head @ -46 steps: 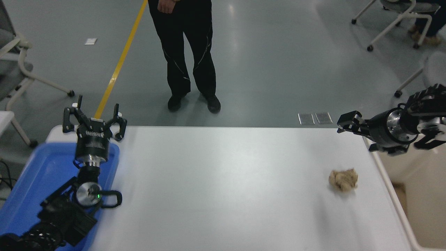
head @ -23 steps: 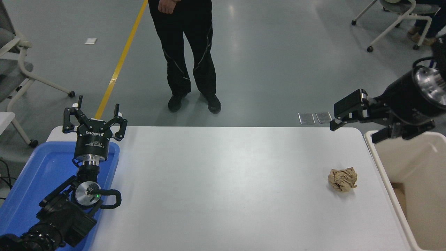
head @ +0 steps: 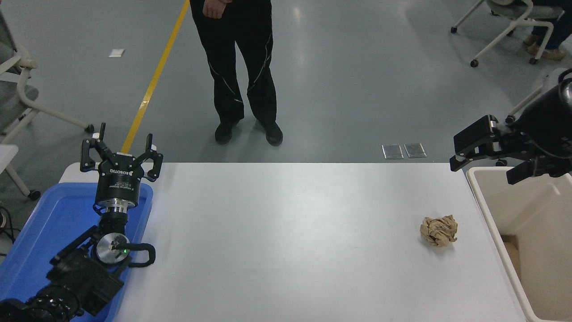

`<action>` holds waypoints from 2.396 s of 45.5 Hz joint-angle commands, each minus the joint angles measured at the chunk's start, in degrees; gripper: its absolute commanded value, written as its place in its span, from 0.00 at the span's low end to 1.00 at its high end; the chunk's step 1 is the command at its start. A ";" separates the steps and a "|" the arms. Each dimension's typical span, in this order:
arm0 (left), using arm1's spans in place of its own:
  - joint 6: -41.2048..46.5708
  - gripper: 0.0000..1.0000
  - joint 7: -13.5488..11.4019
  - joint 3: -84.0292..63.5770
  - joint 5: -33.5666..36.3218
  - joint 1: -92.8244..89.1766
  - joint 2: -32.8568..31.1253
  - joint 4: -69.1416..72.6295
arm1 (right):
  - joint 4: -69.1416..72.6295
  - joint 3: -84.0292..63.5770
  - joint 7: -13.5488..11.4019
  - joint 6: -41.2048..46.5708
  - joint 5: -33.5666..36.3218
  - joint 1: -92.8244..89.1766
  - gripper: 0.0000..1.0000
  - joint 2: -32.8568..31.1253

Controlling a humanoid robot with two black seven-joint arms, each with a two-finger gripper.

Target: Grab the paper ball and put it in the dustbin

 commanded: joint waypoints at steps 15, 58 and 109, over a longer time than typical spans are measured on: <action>0.00 0.99 0.00 -0.06 -0.01 0.03 0.01 0.00 | -20.45 14.62 0.64 -19.32 -0.03 -41.41 1.00 1.43; 0.00 0.99 0.00 -0.06 -0.01 0.03 0.01 0.00 | -51.04 33.26 0.73 -25.03 1.29 -72.80 1.00 18.04; 0.00 0.99 0.00 0.03 -0.01 -0.06 0.01 0.00 | -41.05 30.19 0.73 -23.45 -1.69 -63.32 0.00 9.18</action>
